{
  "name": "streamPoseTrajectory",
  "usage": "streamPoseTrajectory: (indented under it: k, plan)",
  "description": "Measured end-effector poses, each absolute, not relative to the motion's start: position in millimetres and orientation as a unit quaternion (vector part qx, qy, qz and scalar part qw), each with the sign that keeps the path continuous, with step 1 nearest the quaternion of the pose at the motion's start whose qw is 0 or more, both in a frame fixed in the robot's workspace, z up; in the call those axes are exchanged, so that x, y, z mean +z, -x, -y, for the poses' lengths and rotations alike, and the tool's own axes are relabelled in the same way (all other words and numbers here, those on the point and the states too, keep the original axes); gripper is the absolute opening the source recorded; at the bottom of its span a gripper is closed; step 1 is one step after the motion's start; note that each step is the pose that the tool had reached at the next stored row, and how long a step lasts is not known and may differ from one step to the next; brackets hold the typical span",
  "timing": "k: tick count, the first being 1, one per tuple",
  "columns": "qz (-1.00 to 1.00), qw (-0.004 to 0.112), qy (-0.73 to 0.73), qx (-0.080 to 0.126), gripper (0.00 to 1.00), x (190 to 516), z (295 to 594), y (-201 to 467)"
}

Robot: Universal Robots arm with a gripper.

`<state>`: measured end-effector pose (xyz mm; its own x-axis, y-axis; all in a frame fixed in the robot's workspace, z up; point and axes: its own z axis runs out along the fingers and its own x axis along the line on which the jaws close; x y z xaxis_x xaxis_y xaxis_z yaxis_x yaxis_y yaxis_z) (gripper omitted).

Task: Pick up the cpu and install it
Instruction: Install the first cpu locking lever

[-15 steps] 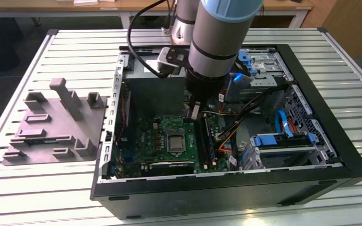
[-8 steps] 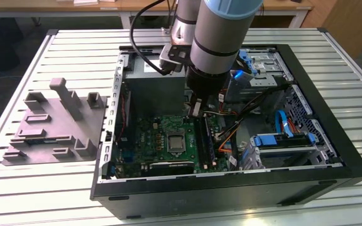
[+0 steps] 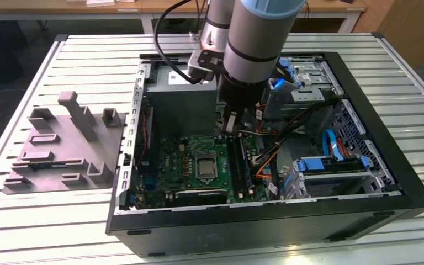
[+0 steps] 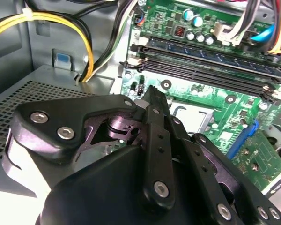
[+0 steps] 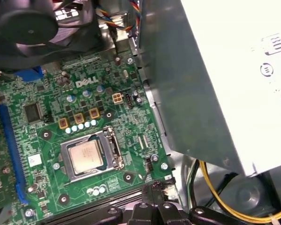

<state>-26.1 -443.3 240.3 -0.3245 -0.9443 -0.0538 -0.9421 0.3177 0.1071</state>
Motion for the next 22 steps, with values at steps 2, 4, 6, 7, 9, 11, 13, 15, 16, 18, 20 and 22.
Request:
streamPoseTrajectory:
  k: [2,4,6,7,9,11,13,15,16,18,20,22]
  plan:
    - [0.812,0.009,-0.581,-0.059,0.11,239,441,27]
    - [0.812,0.009,-0.581,-0.059,0.11,238,439,29]
    - [0.812,0.008,-0.581,-0.059,0.11,237,438,32]
    - [0.812,0.008,-0.581,-0.059,0.11,237,437,32]
    - [0.811,0.008,-0.581,-0.058,0.11,236,437,32]
    - [0.811,0.008,-0.582,-0.058,0.11,236,437,33]
    - [0.811,0.010,-0.583,-0.055,0.11,236,437,33]
    - [0.810,0.014,-0.584,-0.050,0.11,236,437,33]
    - [0.810,0.016,-0.584,-0.047,0.11,236,437,34]
    - [0.810,0.021,-0.585,-0.040,0.11,236,437,34]
    - [0.808,0.022,-0.587,-0.038,0.11,236,438,36]
    - [0.804,0.022,-0.593,-0.037,0.11,236,438,37]
